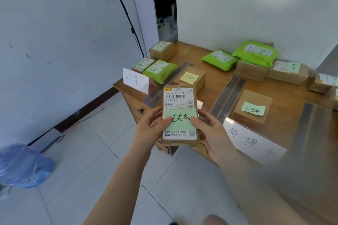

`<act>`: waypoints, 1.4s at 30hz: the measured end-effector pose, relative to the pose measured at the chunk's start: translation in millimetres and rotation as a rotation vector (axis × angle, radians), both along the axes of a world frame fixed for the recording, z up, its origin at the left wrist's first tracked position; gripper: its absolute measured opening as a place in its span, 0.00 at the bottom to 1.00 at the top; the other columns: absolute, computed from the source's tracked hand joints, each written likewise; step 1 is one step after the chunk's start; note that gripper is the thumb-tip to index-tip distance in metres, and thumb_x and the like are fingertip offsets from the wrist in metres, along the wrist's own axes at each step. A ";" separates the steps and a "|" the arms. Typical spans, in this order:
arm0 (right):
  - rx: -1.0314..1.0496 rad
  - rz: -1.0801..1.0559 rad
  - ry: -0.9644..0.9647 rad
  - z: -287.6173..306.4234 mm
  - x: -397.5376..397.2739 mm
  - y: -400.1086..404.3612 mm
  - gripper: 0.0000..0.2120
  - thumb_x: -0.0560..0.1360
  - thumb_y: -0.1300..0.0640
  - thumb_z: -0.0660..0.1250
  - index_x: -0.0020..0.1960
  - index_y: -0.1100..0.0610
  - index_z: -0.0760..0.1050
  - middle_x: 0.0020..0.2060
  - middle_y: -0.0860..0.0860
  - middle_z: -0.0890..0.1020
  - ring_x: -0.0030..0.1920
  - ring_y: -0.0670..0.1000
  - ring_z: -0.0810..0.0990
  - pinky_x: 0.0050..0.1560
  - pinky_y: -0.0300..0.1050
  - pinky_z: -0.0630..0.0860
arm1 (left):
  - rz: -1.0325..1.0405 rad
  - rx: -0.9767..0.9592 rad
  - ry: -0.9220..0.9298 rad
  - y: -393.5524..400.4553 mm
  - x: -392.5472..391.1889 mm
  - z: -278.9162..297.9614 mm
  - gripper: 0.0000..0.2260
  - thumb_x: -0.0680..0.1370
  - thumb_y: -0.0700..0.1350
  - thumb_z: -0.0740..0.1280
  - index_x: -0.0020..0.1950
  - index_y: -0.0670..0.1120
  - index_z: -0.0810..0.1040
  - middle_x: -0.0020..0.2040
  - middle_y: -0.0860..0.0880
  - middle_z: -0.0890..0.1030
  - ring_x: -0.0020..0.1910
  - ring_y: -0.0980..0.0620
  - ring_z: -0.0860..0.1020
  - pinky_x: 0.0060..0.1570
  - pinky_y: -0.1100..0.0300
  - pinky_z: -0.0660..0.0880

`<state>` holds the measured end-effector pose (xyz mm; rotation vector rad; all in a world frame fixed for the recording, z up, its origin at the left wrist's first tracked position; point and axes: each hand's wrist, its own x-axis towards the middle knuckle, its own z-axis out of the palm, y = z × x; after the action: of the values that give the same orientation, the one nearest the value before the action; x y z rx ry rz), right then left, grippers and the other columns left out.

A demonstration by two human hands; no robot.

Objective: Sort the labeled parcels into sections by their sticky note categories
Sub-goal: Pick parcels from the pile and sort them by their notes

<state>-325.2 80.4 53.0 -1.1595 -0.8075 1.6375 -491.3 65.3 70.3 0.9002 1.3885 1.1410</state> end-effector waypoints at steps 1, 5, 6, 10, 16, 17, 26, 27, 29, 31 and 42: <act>-0.004 -0.013 -0.004 -0.7 -6.7 5.3 0.11 0.73 0.60 0.69 0.52 0.47 0.75 0.48 0.49 0.85 0.48 0.53 0.85 0.48 0.54 0.82 | -0.012 0.001 0.009 7.5 -6.3 -1.1 0.18 0.72 0.44 0.71 0.61 0.52 0.75 0.56 0.49 0.82 0.45 0.50 0.84 0.43 0.51 0.82; -0.006 -0.063 -0.016 -3.2 -21.1 30.5 0.11 0.74 0.61 0.68 0.53 0.47 0.75 0.47 0.49 0.85 0.46 0.52 0.85 0.45 0.51 0.83 | -0.083 0.003 0.031 42.3 -20.1 -3.9 0.19 0.74 0.45 0.70 0.64 0.53 0.74 0.52 0.50 0.84 0.45 0.50 0.84 0.41 0.54 0.82; -0.002 -0.083 -0.020 -4.1 -22.4 38.5 0.12 0.74 0.61 0.68 0.53 0.47 0.75 0.48 0.49 0.84 0.45 0.50 0.85 0.42 0.49 0.82 | -0.105 0.007 0.034 53.1 -21.7 -4.6 0.18 0.74 0.44 0.70 0.64 0.54 0.74 0.52 0.50 0.84 0.45 0.51 0.84 0.42 0.55 0.82; 0.001 -0.163 -0.025 -10.2 -22.4 78.5 0.12 0.75 0.60 0.67 0.55 0.47 0.75 0.51 0.49 0.84 0.46 0.48 0.85 0.45 0.47 0.82 | -0.200 0.014 0.023 105.3 -20.6 -7.9 0.15 0.76 0.40 0.68 0.55 0.59 0.75 0.48 0.54 0.84 0.44 0.54 0.84 0.39 0.61 0.81; -0.044 -0.294 0.011 -13.3 -7.8 153.9 0.15 0.76 0.61 0.66 0.59 0.49 0.71 0.52 0.50 0.82 0.51 0.51 0.83 0.52 0.52 0.81 | -0.312 0.039 0.079 194.4 0.5 -12.6 0.17 0.76 0.38 0.68 0.57 0.59 0.73 0.50 0.56 0.83 0.45 0.56 0.83 0.42 0.59 0.82; -0.057 -0.314 0.013 -14.8 -5.0 165.2 0.14 0.76 0.61 0.66 0.58 0.48 0.70 0.53 0.50 0.82 0.52 0.51 0.83 0.51 0.52 0.81 | -0.324 0.042 0.096 208.2 4.4 -15.0 0.17 0.75 0.38 0.68 0.56 0.58 0.74 0.49 0.56 0.83 0.45 0.57 0.83 0.43 0.59 0.82; -0.150 -0.481 -0.057 -32.3 16.2 227.4 0.18 0.77 0.61 0.64 0.66 0.52 0.68 0.53 0.49 0.80 0.47 0.48 0.83 0.40 0.44 0.81 | -0.454 0.003 0.239 296.3 39.6 -42.8 0.17 0.75 0.37 0.69 0.63 0.48 0.76 0.55 0.49 0.82 0.47 0.53 0.82 0.44 0.58 0.81; -0.162 -0.497 -0.069 -35.5 18.9 231.4 0.19 0.77 0.62 0.64 0.67 0.53 0.67 0.54 0.50 0.80 0.47 0.48 0.82 0.41 0.45 0.81 | -0.487 -0.003 0.272 303.7 43.7 -47.2 0.18 0.75 0.38 0.69 0.63 0.48 0.75 0.56 0.49 0.81 0.49 0.51 0.82 0.45 0.57 0.81; -0.190 -0.536 -0.095 -42.7 23.6 239.2 0.20 0.78 0.62 0.63 0.69 0.54 0.66 0.57 0.52 0.79 0.48 0.48 0.82 0.42 0.45 0.80 | -0.563 0.002 0.333 318.4 50.4 -56.0 0.18 0.75 0.40 0.69 0.64 0.48 0.74 0.57 0.50 0.81 0.50 0.50 0.81 0.45 0.58 0.81; -0.225 -0.576 -0.128 -49.8 26.6 246.6 0.21 0.78 0.62 0.63 0.70 0.55 0.65 0.58 0.52 0.78 0.47 0.47 0.81 0.40 0.44 0.79 | -0.644 0.018 0.380 332.0 56.0 -62.9 0.19 0.75 0.40 0.69 0.65 0.49 0.74 0.56 0.52 0.80 0.49 0.51 0.81 0.44 0.60 0.80; -0.418 -0.670 -0.293 -89.7 22.4 277.5 0.22 0.79 0.61 0.61 0.72 0.56 0.62 0.56 0.52 0.77 0.44 0.47 0.80 0.42 0.44 0.79 | -1.068 0.231 0.964 383.4 67.2 -95.8 0.20 0.76 0.49 0.66 0.68 0.51 0.71 0.65 0.52 0.75 0.63 0.50 0.72 0.61 0.54 0.70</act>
<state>-302.8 357.9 -36.7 -1.7614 -0.1882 1.1025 -424.1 448.7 -25.5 2.1747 1.1368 -0.0232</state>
